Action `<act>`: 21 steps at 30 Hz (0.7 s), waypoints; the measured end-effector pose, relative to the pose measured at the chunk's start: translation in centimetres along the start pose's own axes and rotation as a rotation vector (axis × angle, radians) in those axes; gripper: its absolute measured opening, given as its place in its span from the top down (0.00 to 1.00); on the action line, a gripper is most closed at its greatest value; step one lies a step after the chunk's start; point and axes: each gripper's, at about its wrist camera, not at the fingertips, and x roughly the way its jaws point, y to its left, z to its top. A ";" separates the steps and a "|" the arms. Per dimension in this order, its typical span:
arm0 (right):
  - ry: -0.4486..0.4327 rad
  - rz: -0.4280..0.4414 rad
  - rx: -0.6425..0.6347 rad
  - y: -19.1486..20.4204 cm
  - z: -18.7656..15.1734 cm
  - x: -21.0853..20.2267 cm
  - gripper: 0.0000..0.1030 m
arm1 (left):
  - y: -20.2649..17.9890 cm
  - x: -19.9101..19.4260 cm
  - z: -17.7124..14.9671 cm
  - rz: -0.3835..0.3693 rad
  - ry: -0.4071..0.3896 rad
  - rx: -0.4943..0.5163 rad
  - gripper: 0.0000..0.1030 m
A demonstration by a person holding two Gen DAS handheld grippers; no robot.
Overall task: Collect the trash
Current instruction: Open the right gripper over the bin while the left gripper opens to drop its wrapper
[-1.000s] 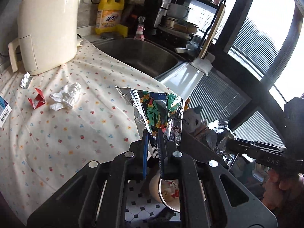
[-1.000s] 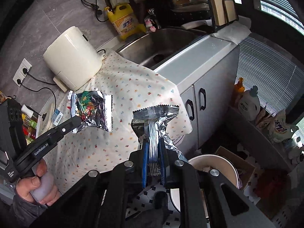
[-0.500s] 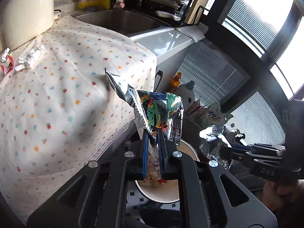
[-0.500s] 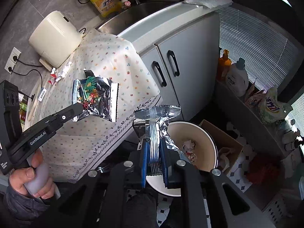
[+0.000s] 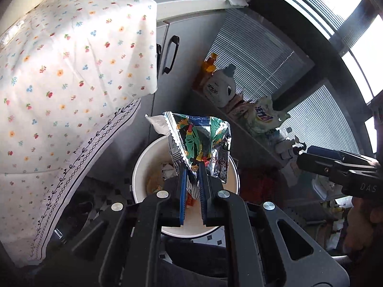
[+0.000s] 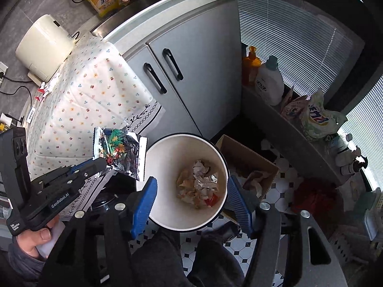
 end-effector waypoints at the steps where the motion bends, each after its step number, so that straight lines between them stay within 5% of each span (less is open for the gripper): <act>1: -0.002 -0.003 0.007 -0.3 -0.1 -0.2 0.41 | -0.3 0.2 0.0 -0.002 0.010 0.006 0.89; 5: -0.003 -0.012 0.018 -1.1 -0.4 -1.0 0.39 | -1.1 0.8 -0.1 -0.011 0.044 0.015 0.85; 6: -0.006 -0.013 0.010 -1.0 -0.4 -1.2 0.38 | -1.2 0.9 -0.1 -0.015 0.049 0.017 0.78; 9: -0.020 -0.009 -0.007 -0.8 -0.4 -1.8 0.31 | -1.4 0.4 -0.3 -0.010 0.030 0.020 0.34; 10: -0.025 -0.012 -0.008 -0.7 -0.3 -1.9 0.30 | -1.4 0.2 -0.2 -0.007 0.017 0.019 0.28; 21: -0.065 0.042 -0.038 3.3 2.6 -1.9 0.26 | 3.9 -7.1 0.9 0.102 -0.145 -0.048 0.08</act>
